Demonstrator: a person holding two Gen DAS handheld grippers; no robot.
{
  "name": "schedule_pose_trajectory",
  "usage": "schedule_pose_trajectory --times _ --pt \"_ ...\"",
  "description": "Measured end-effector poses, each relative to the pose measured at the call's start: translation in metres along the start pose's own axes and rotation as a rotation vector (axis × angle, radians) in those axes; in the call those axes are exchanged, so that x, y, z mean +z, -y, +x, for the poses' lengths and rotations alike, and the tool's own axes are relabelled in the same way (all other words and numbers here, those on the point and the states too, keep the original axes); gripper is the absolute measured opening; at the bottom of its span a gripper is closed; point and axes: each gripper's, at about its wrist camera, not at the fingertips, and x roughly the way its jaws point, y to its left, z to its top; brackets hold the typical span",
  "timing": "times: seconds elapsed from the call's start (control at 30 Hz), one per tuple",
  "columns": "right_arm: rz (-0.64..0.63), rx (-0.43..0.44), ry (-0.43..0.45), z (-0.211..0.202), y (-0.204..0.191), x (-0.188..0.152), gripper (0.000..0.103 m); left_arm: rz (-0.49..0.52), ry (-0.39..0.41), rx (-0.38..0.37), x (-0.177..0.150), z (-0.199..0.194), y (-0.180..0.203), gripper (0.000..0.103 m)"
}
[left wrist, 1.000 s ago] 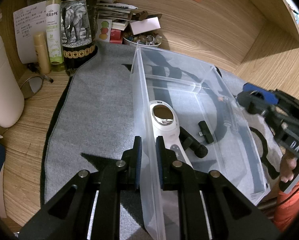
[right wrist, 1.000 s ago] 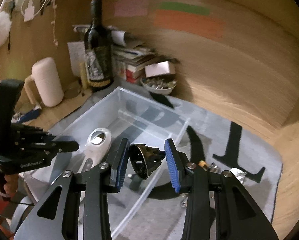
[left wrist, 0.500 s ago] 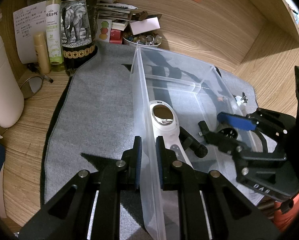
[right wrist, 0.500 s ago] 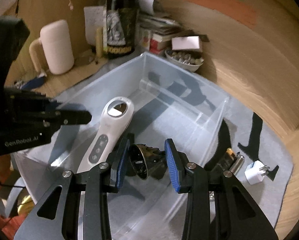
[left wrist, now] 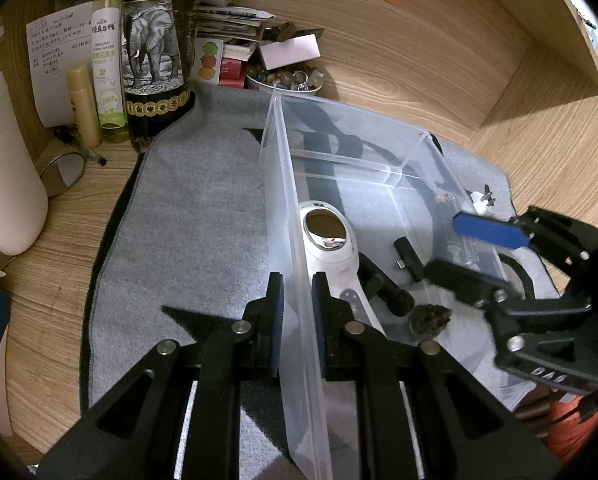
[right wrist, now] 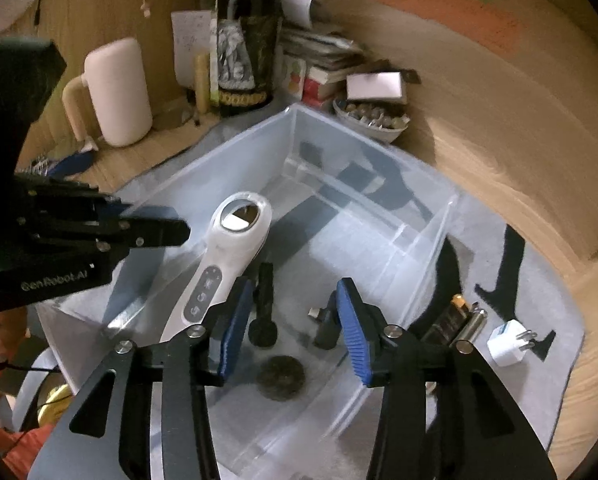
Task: Organize rigid objects
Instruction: 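Carry the round cap into the box and release it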
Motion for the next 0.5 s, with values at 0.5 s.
schedule_pose_trajectory --times 0.5 --pt "0.139 -0.139 0.14 -0.051 0.07 0.011 0.062 -0.001 0.001 -0.001 0.0 0.0 0.0 0.014"
